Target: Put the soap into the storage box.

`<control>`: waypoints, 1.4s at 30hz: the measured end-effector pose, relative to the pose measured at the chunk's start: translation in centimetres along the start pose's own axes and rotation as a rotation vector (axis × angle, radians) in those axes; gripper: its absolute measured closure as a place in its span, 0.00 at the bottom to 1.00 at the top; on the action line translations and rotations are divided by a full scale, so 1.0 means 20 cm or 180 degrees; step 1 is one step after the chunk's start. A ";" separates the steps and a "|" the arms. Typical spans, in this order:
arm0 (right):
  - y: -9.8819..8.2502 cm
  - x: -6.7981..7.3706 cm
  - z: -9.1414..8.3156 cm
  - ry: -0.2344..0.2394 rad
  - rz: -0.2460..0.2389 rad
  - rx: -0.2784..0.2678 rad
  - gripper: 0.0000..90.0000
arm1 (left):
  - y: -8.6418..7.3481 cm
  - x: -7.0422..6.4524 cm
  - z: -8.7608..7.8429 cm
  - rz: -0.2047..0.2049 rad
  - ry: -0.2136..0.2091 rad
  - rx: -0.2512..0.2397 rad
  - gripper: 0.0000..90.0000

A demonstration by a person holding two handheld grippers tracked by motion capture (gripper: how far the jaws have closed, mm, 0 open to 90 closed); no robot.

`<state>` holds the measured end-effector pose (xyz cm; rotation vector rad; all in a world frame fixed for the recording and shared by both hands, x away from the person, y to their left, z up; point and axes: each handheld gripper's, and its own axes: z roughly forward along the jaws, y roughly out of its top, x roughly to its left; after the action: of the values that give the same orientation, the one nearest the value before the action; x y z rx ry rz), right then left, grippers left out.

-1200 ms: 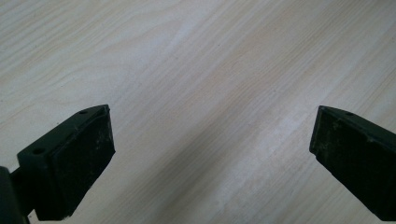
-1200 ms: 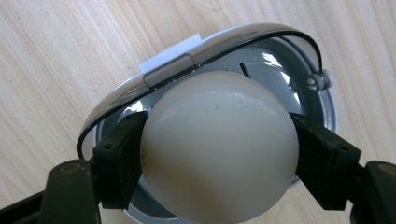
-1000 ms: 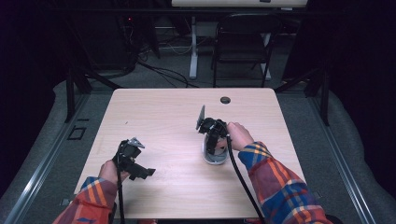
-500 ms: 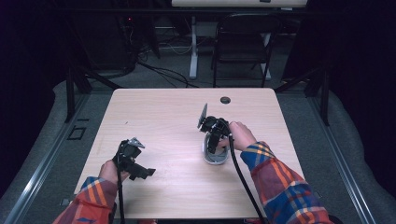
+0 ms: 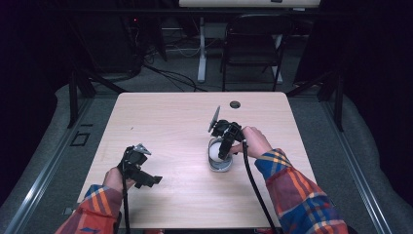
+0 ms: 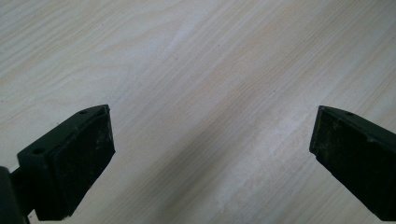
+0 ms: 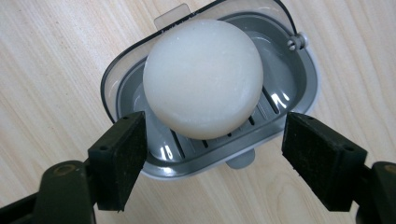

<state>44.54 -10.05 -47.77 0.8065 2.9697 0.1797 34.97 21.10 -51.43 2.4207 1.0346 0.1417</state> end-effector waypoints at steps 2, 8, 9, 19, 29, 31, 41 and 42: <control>-0.01 0.00 -0.02 -0.0019 -0.0017 -0.0010 0.23 | 0.00 0.00 0.00 0.0001 0.0000 0.0002 0.00; -0.06 -0.01 -0.07 -0.0029 0.0019 -0.0058 0.19 | 0.00 0.00 0.00 -0.0004 0.0000 0.0001 0.00; -0.07 -0.01 -0.08 -0.0039 0.0023 -0.0063 0.18 | 0.00 0.00 0.00 -0.0003 0.0001 -0.0001 0.00; -0.22 -0.04 -0.19 -0.0158 0.0125 -0.0163 0.11 | 0.00 0.00 0.00 0.0001 0.0005 0.0003 0.00; -0.39 -0.08 -0.24 -0.0270 0.0245 -0.0149 0.07 | 0.00 0.00 0.00 -0.0004 0.0010 0.0008 0.00; -0.43 -0.09 -0.24 -0.0263 0.0304 -0.0186 0.07 | 0.00 0.00 0.00 -0.0001 0.0010 0.0008 0.00; -0.62 -0.12 -0.21 -0.0350 0.0479 -0.0146 0.06 | 0.00 0.00 0.00 0.0001 0.0010 0.0010 0.00; -0.63 -0.12 -0.21 -0.0393 0.0478 -0.0103 0.06 | 0.00 0.00 0.00 0.0006 0.0010 0.0012 0.00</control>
<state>39.97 -22.56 -45.10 0.9985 2.7855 0.1773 34.94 21.03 -51.42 2.4255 1.0350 0.1444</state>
